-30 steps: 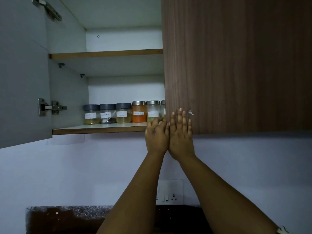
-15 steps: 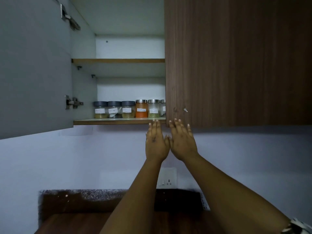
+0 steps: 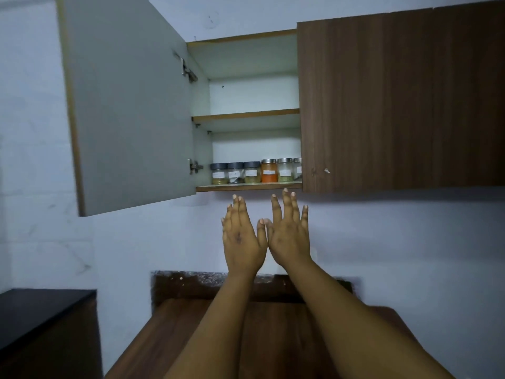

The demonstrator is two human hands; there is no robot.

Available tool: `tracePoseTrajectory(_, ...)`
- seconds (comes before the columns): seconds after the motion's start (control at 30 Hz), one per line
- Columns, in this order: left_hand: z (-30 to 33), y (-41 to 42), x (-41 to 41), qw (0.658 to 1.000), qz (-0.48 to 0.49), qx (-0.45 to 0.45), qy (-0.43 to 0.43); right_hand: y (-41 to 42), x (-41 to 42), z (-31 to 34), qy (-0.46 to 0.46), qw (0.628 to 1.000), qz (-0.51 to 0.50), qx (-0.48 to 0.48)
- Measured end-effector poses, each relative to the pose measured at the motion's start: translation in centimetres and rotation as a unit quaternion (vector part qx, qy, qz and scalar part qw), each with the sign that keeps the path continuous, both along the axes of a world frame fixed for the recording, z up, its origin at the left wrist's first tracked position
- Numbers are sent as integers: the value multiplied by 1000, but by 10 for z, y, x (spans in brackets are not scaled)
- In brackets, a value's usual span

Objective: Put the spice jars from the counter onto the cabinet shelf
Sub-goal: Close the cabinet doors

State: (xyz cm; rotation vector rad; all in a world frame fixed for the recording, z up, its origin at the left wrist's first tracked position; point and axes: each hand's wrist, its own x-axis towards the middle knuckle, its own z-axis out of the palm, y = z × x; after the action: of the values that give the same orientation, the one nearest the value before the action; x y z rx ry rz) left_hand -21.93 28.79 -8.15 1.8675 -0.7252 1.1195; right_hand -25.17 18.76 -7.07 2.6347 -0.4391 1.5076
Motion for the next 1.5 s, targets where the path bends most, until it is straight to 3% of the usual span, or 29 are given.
tracePoseTrajectory(0.2, 24, 120, 3, 988, 110, -93, -49, 102, -4, 31, -61, 995, 75, -6)
tracePoseTrajectory(0.43, 68, 228, 49, 978, 165, -130, -13, 195, 40, 68, -83, 985, 149, 8)
tracePoseTrajectory(0.53, 79, 264, 75, 981, 133, -133, 54, 238, 67, 72, -87, 980, 173, 51)
tracePoseTrajectory(0.63, 78, 281, 94, 982, 31, -136, 125, 272, 90, 66, -92, 973, 198, 82)
tracePoseTrajectory(0.8, 69, 288, 110, 973, 11, -228, 29, 277, 110, 66, -115, 979, 148, 77)
tracePoseTrajectory(0.97, 60, 254, 105, 970, -87, -219, -54, 217, 99, 78, -176, 971, 109, 122)
tracePoseTrajectory(1.13, 39, 179, 87, 978, -108, -146, -107, 162, 73, 77, -256, 950, 101, 148)
tracePoseTrajectory(1.5, 26, -14, 82, 982, -153, -5, -107, 9, 59, 71, -228, 969, 57, 73)
